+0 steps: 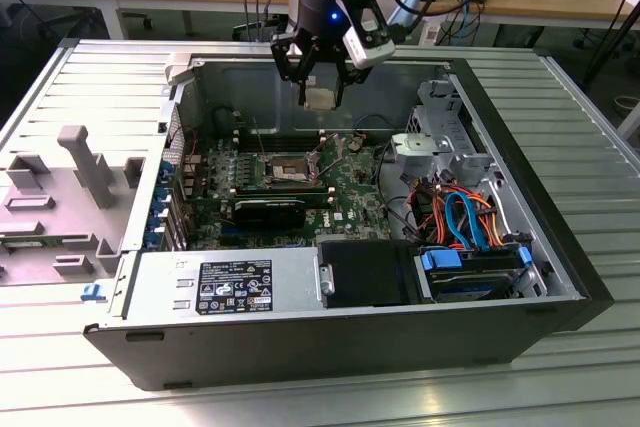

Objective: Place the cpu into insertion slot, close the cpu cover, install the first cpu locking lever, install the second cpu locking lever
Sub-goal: 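Place the cpu into insertion slot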

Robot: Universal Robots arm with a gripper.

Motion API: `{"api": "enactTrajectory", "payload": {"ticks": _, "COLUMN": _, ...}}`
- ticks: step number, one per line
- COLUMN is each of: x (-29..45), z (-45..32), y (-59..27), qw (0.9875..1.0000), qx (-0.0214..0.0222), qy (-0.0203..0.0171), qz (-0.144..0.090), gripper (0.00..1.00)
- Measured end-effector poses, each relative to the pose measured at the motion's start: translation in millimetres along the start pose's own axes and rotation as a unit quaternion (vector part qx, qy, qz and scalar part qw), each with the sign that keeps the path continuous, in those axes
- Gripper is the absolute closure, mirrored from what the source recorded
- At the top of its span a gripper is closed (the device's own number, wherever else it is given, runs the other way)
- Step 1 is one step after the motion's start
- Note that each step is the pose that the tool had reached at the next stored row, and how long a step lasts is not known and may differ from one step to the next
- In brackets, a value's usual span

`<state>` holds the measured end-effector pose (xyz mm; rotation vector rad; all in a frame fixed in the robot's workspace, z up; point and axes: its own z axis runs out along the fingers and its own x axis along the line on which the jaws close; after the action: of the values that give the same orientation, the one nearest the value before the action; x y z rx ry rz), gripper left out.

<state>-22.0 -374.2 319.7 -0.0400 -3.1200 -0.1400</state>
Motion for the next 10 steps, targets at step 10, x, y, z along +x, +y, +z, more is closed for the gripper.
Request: {"api": "enactTrajectory", "payload": {"ticks": 10, "x": -0.1, "z": 1.9, "y": -3.3, "qw": 1.0, "qx": 0.0, "qy": 0.0, "qz": 0.0, "gripper": 0.45}}
